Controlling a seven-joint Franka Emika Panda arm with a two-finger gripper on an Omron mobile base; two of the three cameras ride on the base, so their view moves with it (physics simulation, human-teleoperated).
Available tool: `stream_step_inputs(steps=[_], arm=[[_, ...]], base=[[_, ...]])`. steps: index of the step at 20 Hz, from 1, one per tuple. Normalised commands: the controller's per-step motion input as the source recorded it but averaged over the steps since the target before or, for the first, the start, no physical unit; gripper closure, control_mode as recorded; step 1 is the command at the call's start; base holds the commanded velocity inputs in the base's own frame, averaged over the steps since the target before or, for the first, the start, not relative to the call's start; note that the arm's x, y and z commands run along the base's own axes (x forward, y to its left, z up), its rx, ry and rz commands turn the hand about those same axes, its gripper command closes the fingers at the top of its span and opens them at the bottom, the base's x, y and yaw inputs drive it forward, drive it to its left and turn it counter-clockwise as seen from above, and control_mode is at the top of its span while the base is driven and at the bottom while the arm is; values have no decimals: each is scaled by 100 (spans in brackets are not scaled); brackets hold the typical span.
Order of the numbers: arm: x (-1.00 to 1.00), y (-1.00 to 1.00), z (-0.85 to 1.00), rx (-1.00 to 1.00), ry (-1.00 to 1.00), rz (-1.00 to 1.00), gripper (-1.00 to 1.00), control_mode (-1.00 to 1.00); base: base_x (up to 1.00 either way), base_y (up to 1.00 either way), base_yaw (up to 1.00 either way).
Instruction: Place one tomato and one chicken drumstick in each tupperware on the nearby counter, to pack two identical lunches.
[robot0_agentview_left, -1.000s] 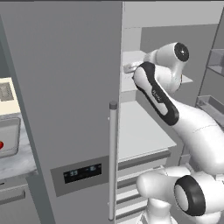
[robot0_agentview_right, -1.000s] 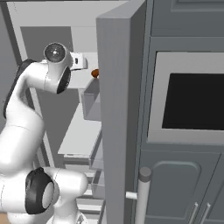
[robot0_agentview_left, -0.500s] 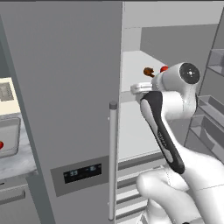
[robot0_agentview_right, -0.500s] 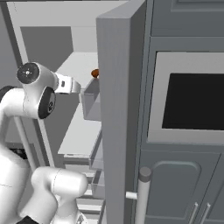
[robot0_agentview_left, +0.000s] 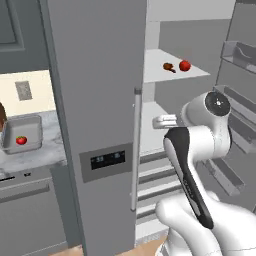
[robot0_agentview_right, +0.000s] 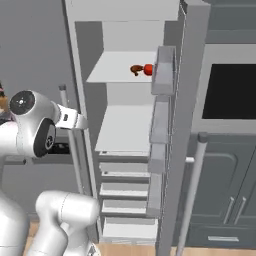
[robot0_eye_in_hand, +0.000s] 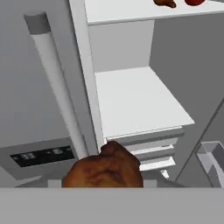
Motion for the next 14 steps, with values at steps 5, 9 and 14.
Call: stream_step_inputs(steps=[5, 9, 14], arm=[[0, 0, 0, 0, 0, 0, 100, 100], [0, 0, 0, 0, 0, 0, 100, 100], [0, 0, 0, 0, 0, 0, 100, 100]], base=[[-44, 100, 10], [-24, 100, 14], [4, 100, 12]])
